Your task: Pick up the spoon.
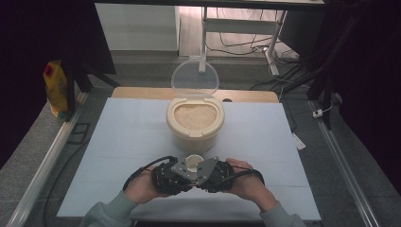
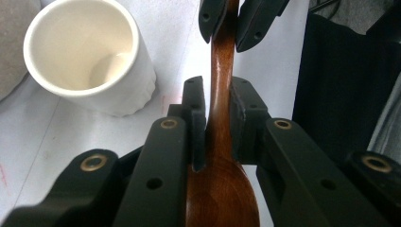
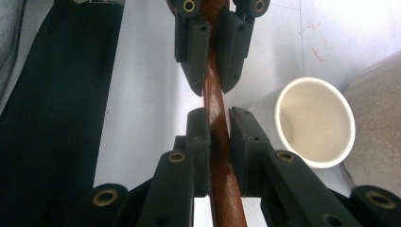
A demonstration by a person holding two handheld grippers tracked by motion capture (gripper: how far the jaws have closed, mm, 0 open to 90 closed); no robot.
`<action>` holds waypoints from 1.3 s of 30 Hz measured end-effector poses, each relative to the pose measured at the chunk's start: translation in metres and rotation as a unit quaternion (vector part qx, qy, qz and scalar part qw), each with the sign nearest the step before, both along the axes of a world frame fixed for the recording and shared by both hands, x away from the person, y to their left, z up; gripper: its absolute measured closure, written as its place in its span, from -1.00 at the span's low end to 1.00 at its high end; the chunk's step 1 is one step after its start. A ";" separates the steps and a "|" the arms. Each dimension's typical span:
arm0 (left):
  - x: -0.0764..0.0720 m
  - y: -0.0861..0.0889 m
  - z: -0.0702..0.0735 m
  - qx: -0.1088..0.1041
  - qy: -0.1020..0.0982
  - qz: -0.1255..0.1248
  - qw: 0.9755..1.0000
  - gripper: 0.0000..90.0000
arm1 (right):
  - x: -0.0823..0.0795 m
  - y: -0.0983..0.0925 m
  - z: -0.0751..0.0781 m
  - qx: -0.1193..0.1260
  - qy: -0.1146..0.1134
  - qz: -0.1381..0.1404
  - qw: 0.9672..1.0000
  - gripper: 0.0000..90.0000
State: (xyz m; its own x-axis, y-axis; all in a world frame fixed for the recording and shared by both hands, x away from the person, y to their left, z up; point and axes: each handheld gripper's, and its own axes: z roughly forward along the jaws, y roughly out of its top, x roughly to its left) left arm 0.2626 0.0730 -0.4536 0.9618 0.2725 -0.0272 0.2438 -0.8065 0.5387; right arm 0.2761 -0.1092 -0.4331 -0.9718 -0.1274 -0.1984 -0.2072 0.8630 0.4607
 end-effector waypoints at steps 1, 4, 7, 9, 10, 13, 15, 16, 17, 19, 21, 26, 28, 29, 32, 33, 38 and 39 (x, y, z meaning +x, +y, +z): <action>-0.001 0.000 0.001 0.001 -0.005 0.003 1.000 0.72 | 0.000 0.000 0.000 0.002 -0.003 -0.001 1.000 0.71; -0.002 0.001 0.002 0.001 -0.019 0.015 1.000 0.73 | 0.003 -0.004 0.003 0.033 0.003 -0.022 0.999 0.60; -0.002 0.004 0.004 -0.002 -0.033 0.030 0.999 0.73 | 0.009 -0.015 0.010 0.092 0.016 -0.074 0.993 0.30; -0.003 0.007 0.005 -0.007 -0.042 0.043 0.998 0.73 | 0.014 -0.023 0.013 0.127 0.022 -0.120 0.984 0.21; -0.003 0.007 0.005 -0.007 -0.042 0.043 0.998 0.73 | 0.016 -0.028 0.013 0.147 0.028 -0.136 0.979 0.15; -0.003 0.011 0.006 -0.016 -0.053 0.057 0.997 0.73 | 0.018 -0.044 0.013 0.195 0.047 -0.184 0.962 0.08; -0.003 0.013 0.007 -0.023 -0.056 0.064 0.996 0.73 | 0.017 -0.048 0.012 0.201 0.047 -0.196 0.959 0.06; -0.003 0.015 0.007 -0.026 -0.058 0.066 0.996 0.73 | 0.016 -0.055 0.009 0.211 0.049 -0.223 0.950 -0.02; -0.003 0.015 0.008 -0.029 -0.060 0.069 0.995 0.73 | 0.016 -0.055 0.009 0.211 0.049 -0.223 0.950 -0.02; -0.003 0.017 0.008 -0.034 -0.064 0.073 0.995 0.73 | 0.014 -0.061 0.006 0.226 0.050 -0.245 0.941 -0.04; -0.003 0.017 0.008 -0.039 -0.067 0.078 0.994 0.73 | 0.016 -0.070 0.001 0.248 0.068 -0.268 0.929 -0.06; -0.004 0.018 0.008 -0.053 -0.079 0.090 0.991 0.74 | 0.018 -0.078 -0.004 0.269 0.083 -0.289 0.915 -0.08; -0.004 0.018 0.007 -0.056 -0.082 0.094 0.991 0.74 | 0.019 -0.079 -0.007 0.277 0.088 -0.295 0.910 -0.08; -0.004 0.019 0.007 -0.058 -0.083 0.096 0.990 0.74 | 0.019 -0.079 -0.008 0.278 0.088 -0.299 0.909 -0.08; -0.004 0.019 0.007 -0.063 -0.088 0.100 0.989 0.74 | 0.017 -0.078 -0.013 0.284 0.090 -0.316 0.900 -0.08; -0.004 0.019 0.007 -0.064 -0.089 0.102 0.989 0.74 | 0.017 -0.078 -0.013 0.284 0.090 -0.316 0.900 -0.08; -0.005 0.020 0.007 -0.074 -0.096 0.110 0.987 0.74 | 0.018 -0.074 -0.017 0.298 0.114 -0.331 0.888 -0.09; -0.005 0.020 0.007 -0.076 -0.098 0.111 0.986 0.74 | 0.018 -0.073 -0.019 0.302 0.121 -0.337 0.883 -0.11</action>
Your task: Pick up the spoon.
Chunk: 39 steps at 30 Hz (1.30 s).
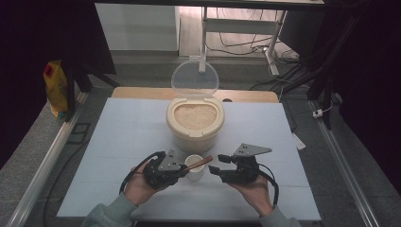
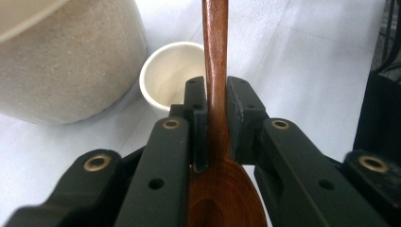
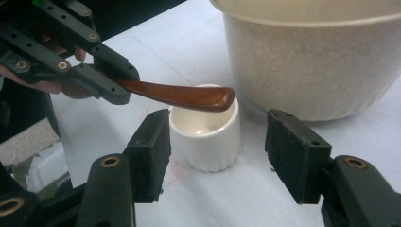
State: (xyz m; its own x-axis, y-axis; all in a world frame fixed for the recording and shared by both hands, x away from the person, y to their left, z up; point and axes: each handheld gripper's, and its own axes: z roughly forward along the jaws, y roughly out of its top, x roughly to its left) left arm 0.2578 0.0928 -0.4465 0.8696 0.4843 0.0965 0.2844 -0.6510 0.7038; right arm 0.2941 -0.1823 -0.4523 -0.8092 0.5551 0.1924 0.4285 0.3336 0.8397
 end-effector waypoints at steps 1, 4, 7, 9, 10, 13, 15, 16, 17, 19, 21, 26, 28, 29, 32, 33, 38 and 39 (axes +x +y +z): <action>0.000 0.000 0.000 -0.003 -0.001 0.001 1.000 0.74 | 0.000 0.000 0.000 0.000 0.000 0.000 1.000 -0.11; -0.001 -0.001 0.000 -0.009 -0.005 0.003 1.000 0.74 | 0.001 0.002 -0.004 0.010 0.014 -0.004 1.000 -0.13; -0.001 -0.003 -0.001 -0.012 -0.008 0.004 1.000 0.74 | 0.001 0.004 -0.006 0.025 0.024 -0.007 0.999 -0.13; -0.002 -0.005 -0.002 -0.014 -0.012 0.005 1.000 0.74 | 0.002 0.004 -0.006 0.035 0.029 -0.008 0.999 -0.12; -0.002 -0.006 -0.002 -0.016 -0.013 0.004 1.000 0.74 | 0.001 0.005 -0.006 0.042 0.035 -0.011 0.998 -0.12; -0.004 -0.009 -0.003 -0.017 -0.019 0.003 1.000 0.74 | 0.001 0.008 -0.007 0.050 0.037 -0.011 0.998 -0.10; -0.006 -0.012 -0.004 -0.019 -0.024 0.003 1.000 0.74 | 0.001 0.009 -0.007 0.054 0.039 -0.013 0.998 -0.09; -0.006 -0.013 -0.004 -0.017 -0.026 0.002 1.000 0.74 | 0.001 0.010 -0.007 0.059 0.039 -0.014 0.997 -0.06; -0.007 -0.014 -0.005 -0.016 -0.028 0.002 0.999 0.74 | 0.000 0.011 -0.007 0.064 0.039 -0.014 0.997 -0.05; -0.008 -0.016 -0.005 -0.012 -0.035 0.004 0.999 0.74 | 0.000 0.012 -0.005 0.070 0.035 -0.023 0.997 0.04; -0.010 -0.017 -0.006 -0.011 -0.039 0.005 0.999 0.74 | 0.000 0.012 -0.004 0.075 0.035 -0.027 0.996 0.08; -0.012 -0.017 -0.005 -0.005 -0.047 0.009 0.999 0.74 | -0.001 0.012 -0.001 0.092 0.030 -0.033 0.995 0.23; -0.013 -0.016 -0.005 -0.001 -0.052 0.011 0.999 0.74 | 0.000 0.012 -0.001 0.102 0.034 -0.033 0.994 0.28; -0.013 -0.016 -0.005 0.001 -0.053 0.012 0.998 0.74 | 0.000 0.013 -0.001 0.108 0.035 -0.034 0.993 0.30; -0.014 -0.017 -0.007 0.010 -0.057 0.013 0.998 0.74 | 0.000 0.015 0.001 0.117 0.032 -0.029 0.992 0.40; -0.014 -0.017 -0.007 0.010 -0.058 0.013 0.998 0.73 | 0.000 0.016 0.002 0.121 0.030 -0.025 0.992 0.45; -0.014 -0.016 -0.007 0.010 -0.056 0.012 0.998 0.74 | 0.001 0.015 0.002 0.141 0.034 -0.015 0.989 0.61; -0.014 -0.016 -0.007 0.011 -0.054 0.012 0.998 0.74 | 0.001 0.015 0.002 0.146 0.035 -0.010 0.989 0.66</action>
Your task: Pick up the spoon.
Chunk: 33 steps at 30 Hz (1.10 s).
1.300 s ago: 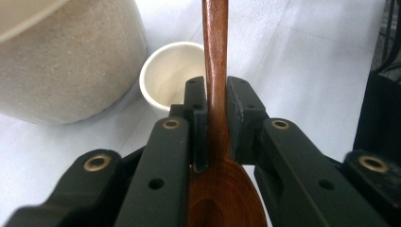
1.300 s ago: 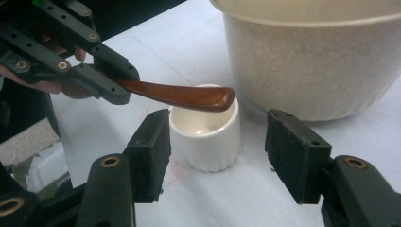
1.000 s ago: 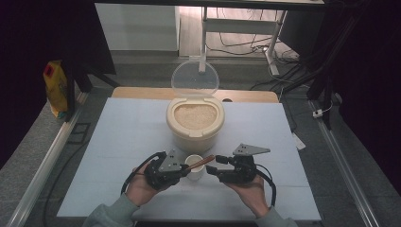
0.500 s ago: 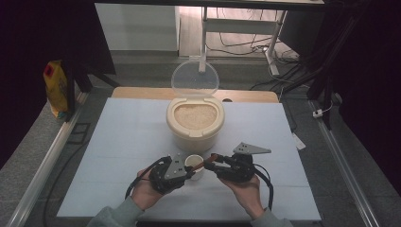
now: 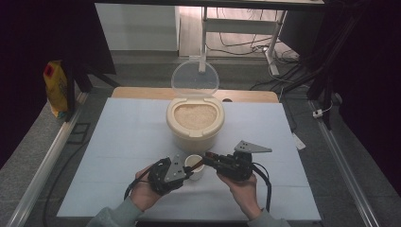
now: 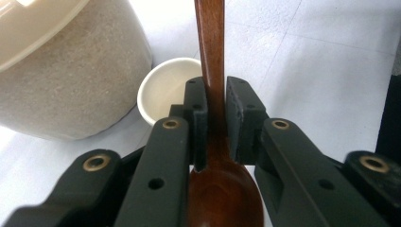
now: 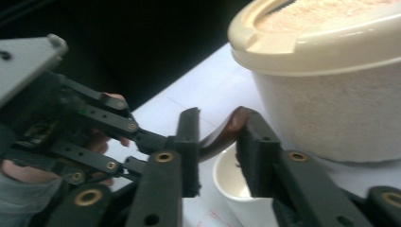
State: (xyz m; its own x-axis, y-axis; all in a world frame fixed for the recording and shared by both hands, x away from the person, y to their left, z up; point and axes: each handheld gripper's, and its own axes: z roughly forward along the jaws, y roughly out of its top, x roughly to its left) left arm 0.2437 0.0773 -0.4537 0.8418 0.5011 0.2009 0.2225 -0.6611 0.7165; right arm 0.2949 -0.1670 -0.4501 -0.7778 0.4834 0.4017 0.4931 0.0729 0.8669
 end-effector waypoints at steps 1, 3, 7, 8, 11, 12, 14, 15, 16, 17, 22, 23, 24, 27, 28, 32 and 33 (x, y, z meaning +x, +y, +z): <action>0.000 0.000 0.000 0.001 0.001 0.000 1.000 0.74 | 0.000 0.000 0.000 0.006 0.000 0.006 1.000 0.72; 0.000 0.001 -0.001 0.000 0.003 0.000 1.000 0.74 | -0.001 0.001 0.001 0.017 -0.003 0.021 1.000 0.83; 0.001 0.004 0.000 -0.016 0.006 0.000 1.000 0.74 | -0.003 0.005 0.000 0.004 -0.017 0.023 1.000 0.84; 0.001 0.005 0.001 -0.019 0.006 0.001 1.000 0.74 | -0.003 0.005 0.000 0.004 -0.017 0.023 1.000 0.84; 0.001 0.008 0.001 -0.019 0.008 0.003 1.000 0.73 | -0.001 0.003 0.000 0.019 -0.015 0.022 0.999 0.84; 0.001 0.009 0.001 -0.021 0.010 0.003 1.000 0.67 | -0.001 0.002 0.001 0.028 -0.016 0.020 0.999 0.84; 0.001 0.011 0.002 -0.030 0.012 0.005 0.999 0.61 | -0.001 0.001 0.002 0.030 -0.016 0.020 0.999 0.85; 0.001 0.013 0.002 -0.037 0.014 0.005 0.999 0.54 | -0.001 0.001 0.002 0.030 -0.017 0.020 0.999 0.85; 0.001 0.016 0.003 -0.043 0.016 0.006 0.999 0.45 | -0.001 0.000 0.003 0.031 -0.020 0.019 0.999 0.85; 0.001 0.020 0.004 -0.051 0.021 0.008 0.998 0.36 | -0.001 0.000 0.003 0.034 -0.021 0.019 0.999 0.85; 0.001 0.045 0.004 -0.088 0.037 0.038 0.995 -0.06 | -0.001 -0.006 0.007 0.046 -0.030 0.018 0.998 0.85; 0.000 0.051 0.003 -0.091 0.040 0.046 0.994 -0.09 | -0.001 -0.007 0.008 0.048 -0.032 0.018 0.998 0.85; 0.000 0.058 0.001 -0.094 0.043 0.053 0.993 -0.12 | -0.001 -0.008 0.009 0.051 -0.035 0.017 0.998 0.85; -0.001 0.079 -0.008 -0.101 0.052 0.080 0.990 -0.19 | -0.001 -0.011 0.012 0.059 -0.042 0.016 0.997 0.85; -0.002 0.086 -0.012 -0.101 0.055 0.090 0.989 -0.21 | -0.001 -0.012 0.013 0.061 -0.044 0.017 0.997 0.85; -0.004 0.108 -0.026 -0.108 0.065 0.123 0.984 -0.24 | -0.001 -0.015 0.015 0.067 -0.048 0.016 0.996 0.85; -0.004 0.112 -0.029 -0.108 0.066 0.129 0.984 -0.26 | -0.001 -0.016 0.017 0.071 -0.049 0.015 0.996 0.85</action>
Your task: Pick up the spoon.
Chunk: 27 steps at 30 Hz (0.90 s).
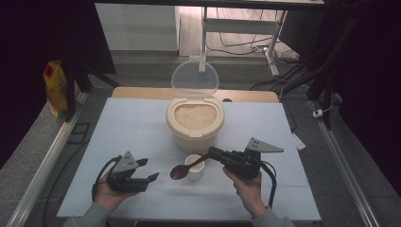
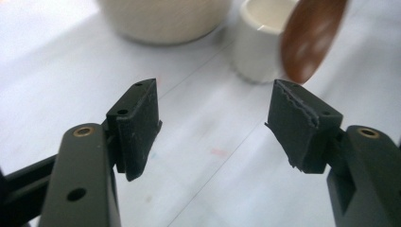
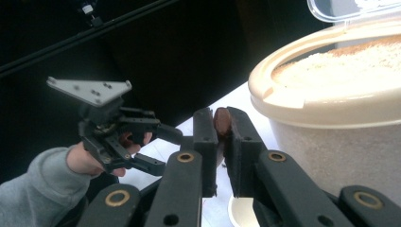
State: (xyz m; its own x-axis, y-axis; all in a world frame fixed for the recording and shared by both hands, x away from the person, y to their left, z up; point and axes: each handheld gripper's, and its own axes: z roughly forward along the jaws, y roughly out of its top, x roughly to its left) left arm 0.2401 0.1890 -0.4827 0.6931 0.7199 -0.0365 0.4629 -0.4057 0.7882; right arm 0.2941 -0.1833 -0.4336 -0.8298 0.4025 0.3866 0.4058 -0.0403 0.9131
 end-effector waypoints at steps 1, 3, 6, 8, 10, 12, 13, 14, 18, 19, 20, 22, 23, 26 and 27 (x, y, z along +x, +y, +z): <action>0.000 0.003 -0.002 -0.002 0.001 0.006 1.000 -0.26 | 0.000 0.000 0.000 0.000 0.000 0.000 1.000 0.85; 0.000 0.008 -0.005 -0.008 0.001 0.013 1.000 -0.27 | 0.000 -0.001 0.001 0.001 -0.003 -0.002 1.000 0.85; -0.001 0.012 -0.007 -0.013 0.000 0.022 1.000 -0.29 | 0.001 -0.004 0.004 0.003 -0.010 -0.003 1.000 0.85; -0.001 0.014 -0.007 -0.016 0.001 0.025 1.000 -0.31 | 0.001 -0.007 0.005 0.006 -0.011 -0.004 1.000 0.85; -0.002 0.015 -0.008 -0.016 0.001 0.028 0.999 -0.32 | 0.001 -0.010 0.007 0.010 -0.014 -0.005 1.000 0.85; -0.002 0.016 -0.010 -0.014 0.001 0.030 0.999 -0.33 | 0.001 -0.013 0.010 0.015 -0.018 -0.005 1.000 0.85; -0.003 0.016 -0.010 -0.015 0.002 0.031 0.999 -0.33 | 0.001 -0.015 0.011 0.017 -0.019 -0.007 1.000 0.85; -0.003 0.017 -0.011 -0.015 0.003 0.031 0.999 -0.33 | 0.001 -0.016 0.013 0.017 -0.023 -0.008 1.000 0.85; -0.003 0.018 -0.014 -0.015 0.007 0.033 0.999 -0.35 | 0.000 -0.023 0.020 0.027 -0.030 -0.013 0.999 0.85; -0.003 0.019 -0.014 -0.014 0.008 0.034 0.999 -0.35 | 0.000 -0.025 0.021 0.030 -0.031 -0.016 0.999 0.85; -0.003 0.020 -0.014 -0.015 0.008 0.035 0.999 -0.36 | 0.000 -0.026 0.023 0.032 -0.034 -0.018 0.999 0.85; -0.003 0.021 -0.014 -0.016 0.009 0.035 0.999 -0.36 | 0.000 -0.029 0.025 0.037 -0.035 -0.021 0.998 0.85; -0.003 0.021 -0.015 -0.017 0.009 0.036 0.999 -0.36 | 0.000 -0.031 0.026 0.041 -0.036 -0.022 0.998 0.85; -0.002 0.022 -0.015 -0.017 0.011 0.036 0.999 -0.36 | 0.000 -0.033 0.029 0.049 -0.037 -0.022 0.998 0.85; -0.002 0.022 -0.016 -0.016 0.011 0.037 0.999 -0.36 | -0.001 -0.034 0.030 0.050 -0.039 -0.023 0.998 0.85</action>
State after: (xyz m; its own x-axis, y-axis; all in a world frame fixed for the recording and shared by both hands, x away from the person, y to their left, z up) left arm 0.2379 0.2108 -0.4983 0.6366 0.7675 -0.0758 0.5084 -0.3437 0.7896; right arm 0.2933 -0.2172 -0.4037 -0.8406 0.4033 0.3617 0.3289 -0.1505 0.9323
